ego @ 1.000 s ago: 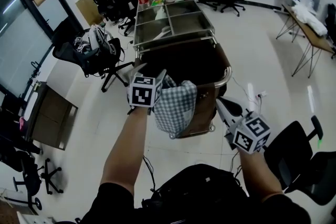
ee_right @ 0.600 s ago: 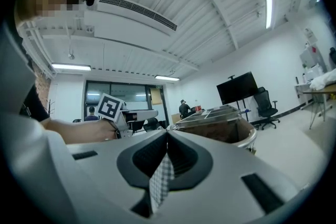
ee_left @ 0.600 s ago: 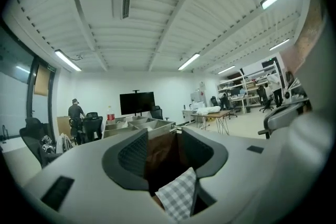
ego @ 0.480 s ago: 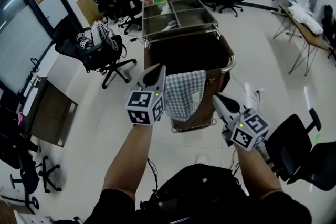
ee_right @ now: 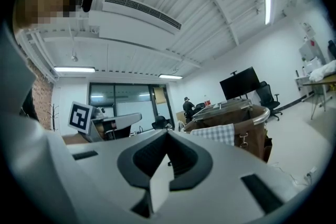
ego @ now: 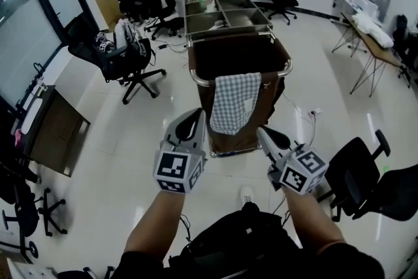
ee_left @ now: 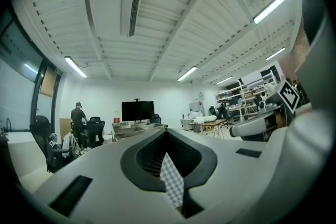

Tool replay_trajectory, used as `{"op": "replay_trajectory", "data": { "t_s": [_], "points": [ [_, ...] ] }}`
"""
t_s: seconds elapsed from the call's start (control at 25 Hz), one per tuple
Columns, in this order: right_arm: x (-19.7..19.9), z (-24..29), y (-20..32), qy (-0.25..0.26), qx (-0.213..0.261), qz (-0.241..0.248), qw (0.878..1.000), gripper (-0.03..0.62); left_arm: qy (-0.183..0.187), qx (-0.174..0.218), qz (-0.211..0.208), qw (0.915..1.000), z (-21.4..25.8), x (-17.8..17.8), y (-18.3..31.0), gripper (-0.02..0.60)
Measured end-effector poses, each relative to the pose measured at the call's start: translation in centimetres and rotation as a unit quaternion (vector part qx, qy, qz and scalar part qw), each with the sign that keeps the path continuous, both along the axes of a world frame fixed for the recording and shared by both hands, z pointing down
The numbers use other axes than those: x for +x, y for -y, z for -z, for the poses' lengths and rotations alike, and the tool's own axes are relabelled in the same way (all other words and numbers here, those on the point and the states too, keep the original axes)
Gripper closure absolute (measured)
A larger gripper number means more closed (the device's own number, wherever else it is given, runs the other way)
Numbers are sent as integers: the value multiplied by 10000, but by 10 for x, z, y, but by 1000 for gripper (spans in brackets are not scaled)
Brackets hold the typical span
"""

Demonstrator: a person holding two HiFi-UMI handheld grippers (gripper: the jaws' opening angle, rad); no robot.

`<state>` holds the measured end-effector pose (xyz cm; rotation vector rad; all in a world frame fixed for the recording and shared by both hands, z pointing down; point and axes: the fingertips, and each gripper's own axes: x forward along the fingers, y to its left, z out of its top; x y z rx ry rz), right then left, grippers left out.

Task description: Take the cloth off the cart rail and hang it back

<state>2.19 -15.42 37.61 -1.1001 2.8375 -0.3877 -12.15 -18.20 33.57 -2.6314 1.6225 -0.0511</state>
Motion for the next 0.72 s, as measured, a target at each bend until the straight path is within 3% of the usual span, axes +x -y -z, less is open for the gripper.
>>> {"op": "replay_trajectory", "data": {
  "t_s": [0.16,0.44,0.56,0.72],
  "points": [
    [1,-7,-36,85,-167,-99,9998,583,-7,38,-54,10000,-12,-16,-49,581],
    [8,-24,-81,-220,-256,-312,9989,583,-705,-311,172,9969,-44,-37,-101,581],
    [7,-35,-88,-408,-288,-346,9982,583,-585,-440,71,9973,-59,-25,-115,581],
    [3,-37,-91,-514,-259,-288,9979,583,-396,-331,-44,9987,-62,-12,-126,581]
  ]
}}
